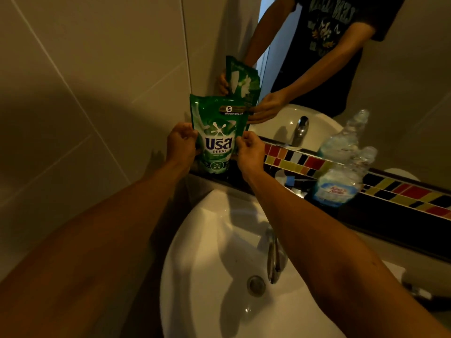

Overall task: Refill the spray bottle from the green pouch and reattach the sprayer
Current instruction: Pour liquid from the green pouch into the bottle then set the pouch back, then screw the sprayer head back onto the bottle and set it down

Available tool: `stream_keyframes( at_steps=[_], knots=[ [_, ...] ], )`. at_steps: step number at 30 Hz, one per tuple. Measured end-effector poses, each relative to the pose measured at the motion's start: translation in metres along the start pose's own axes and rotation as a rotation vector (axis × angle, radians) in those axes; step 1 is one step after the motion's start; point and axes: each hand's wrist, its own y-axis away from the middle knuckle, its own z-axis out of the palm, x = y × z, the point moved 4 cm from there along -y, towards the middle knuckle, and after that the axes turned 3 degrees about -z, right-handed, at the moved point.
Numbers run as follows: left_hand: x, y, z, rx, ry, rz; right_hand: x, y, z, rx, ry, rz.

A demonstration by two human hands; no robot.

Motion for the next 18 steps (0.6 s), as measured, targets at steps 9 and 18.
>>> stream_keyframes(
  at_steps=[9,18],
  knots=[
    [-0.019,-0.02,-0.006,0.135,-0.034,-0.005,0.007,-0.013,0.018,-0.006,0.008,-0.013],
    [-0.027,0.003,-0.003,0.296,-0.137,-0.082,0.009,0.016,-0.011,-0.03,0.007,0.063]
  ],
)
